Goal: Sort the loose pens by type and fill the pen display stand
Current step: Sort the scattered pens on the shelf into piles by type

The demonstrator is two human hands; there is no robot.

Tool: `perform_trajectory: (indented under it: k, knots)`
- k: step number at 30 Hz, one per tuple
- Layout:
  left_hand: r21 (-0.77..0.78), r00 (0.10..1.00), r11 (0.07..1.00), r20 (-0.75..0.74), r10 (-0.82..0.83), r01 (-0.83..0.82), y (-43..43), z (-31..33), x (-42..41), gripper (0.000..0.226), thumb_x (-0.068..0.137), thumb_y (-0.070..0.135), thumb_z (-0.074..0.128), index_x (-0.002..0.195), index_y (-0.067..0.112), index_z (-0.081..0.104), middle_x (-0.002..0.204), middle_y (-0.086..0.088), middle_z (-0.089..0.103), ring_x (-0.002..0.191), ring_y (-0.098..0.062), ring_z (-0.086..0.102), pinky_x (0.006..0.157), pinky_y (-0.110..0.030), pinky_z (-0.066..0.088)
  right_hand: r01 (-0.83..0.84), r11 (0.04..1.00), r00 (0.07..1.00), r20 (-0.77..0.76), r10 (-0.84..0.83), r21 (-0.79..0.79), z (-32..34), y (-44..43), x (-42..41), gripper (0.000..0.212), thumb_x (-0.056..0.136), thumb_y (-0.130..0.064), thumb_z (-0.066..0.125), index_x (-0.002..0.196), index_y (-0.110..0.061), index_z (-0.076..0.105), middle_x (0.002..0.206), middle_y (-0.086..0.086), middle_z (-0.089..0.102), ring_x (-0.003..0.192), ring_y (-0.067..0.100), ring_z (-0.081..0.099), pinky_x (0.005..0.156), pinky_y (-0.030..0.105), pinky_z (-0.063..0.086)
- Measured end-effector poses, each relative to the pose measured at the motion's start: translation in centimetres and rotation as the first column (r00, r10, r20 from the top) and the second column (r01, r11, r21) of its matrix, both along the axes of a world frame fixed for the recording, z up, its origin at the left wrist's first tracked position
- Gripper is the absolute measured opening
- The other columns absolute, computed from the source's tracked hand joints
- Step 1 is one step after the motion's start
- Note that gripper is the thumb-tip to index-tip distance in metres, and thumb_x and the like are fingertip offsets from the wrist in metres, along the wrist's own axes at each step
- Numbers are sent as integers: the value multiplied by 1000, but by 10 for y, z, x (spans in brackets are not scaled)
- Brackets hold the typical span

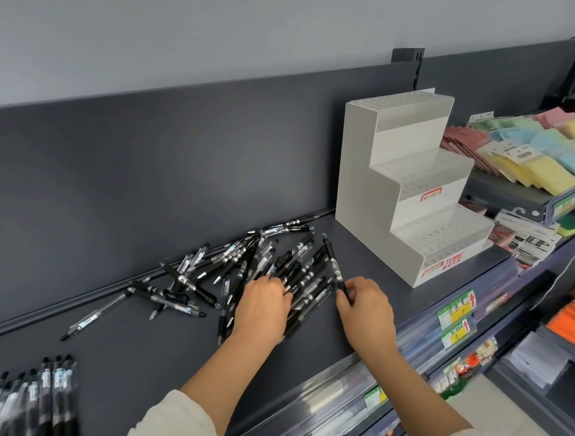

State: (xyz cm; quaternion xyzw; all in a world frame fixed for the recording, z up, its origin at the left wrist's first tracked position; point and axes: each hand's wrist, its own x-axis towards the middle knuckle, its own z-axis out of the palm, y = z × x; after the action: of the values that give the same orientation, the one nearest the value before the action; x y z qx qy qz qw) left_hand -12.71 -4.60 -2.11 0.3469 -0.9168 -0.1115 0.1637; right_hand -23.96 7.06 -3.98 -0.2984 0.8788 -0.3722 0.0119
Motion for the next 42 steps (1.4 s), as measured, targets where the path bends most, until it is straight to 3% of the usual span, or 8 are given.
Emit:
perform_trajectory:
  k: [5,12,18,22,26,29,37,42]
  knots:
    - [113,964,993,-258,58,-30,0,19,19,13,95,25,47,92,14,53,72,0,60,64,-17,55,60,-29,43,-5,1000,1000,-23,6,19,0,-1,1,15,93,-25,50,95,-12,57,89,0,50,71,17,50,61,27,35]
    - [514,745,858,-582,324,28,-10,26,62,8,87,19,62,81,25,61,74,2,69,71,-14,68,70,-34,56,-21,999,999,-49,23,31,0,1,3,17,93,-28,51,102,-15,58,93,-3,50,74,16,50,62,27,38]
    - [648,688,759,-582,433,70,-13,28,102,6,89,20,59,85,16,60,83,-4,68,76,-13,68,65,-24,56,-83,994,996,-42,80,-68,12,0,19,14,90,-24,57,99,-16,64,88,-5,51,75,12,51,57,20,34]
    - [678,592,731,-621,514,76,-18,34,130,15,96,28,46,90,15,50,92,-7,68,77,-13,70,56,-27,57,-244,961,970,-56,238,-133,25,-17,58,8,89,-21,60,95,-18,64,85,-9,51,74,7,52,65,23,39]
    - [612,511,790,-668,542,-37,-23,50,169,29,100,37,29,82,16,39,62,0,62,55,-13,66,48,-22,51,-368,919,930,-53,364,-140,33,-37,101,5,86,-21,64,91,-19,63,82,-9,52,72,6,51,67,25,42]
    - [586,463,786,-651,601,-196,-30,51,206,36,100,41,24,80,14,38,56,-2,47,41,-11,47,44,-23,41,-484,868,874,-16,486,-111,35,-49,140,4,86,-21,64,86,-24,61,81,-8,52,71,8,52,64,21,43]
    - [506,539,725,-487,687,-467,-54,30,324,36,99,43,24,88,21,50,65,-5,51,59,-22,47,61,-38,41,-706,707,707,0,707,-45,36,-86,247,2,87,-25,62,86,-27,62,82,-10,53,74,7,55,70,27,49]
    - [408,648,690,-262,715,-597,-68,24,387,31,101,28,27,115,13,50,86,-4,59,79,-22,55,71,-33,40,-747,665,665,-10,747,10,37,-106,294,2,87,-30,60,88,-29,62,83,-14,53,75,4,53,69,20,46]
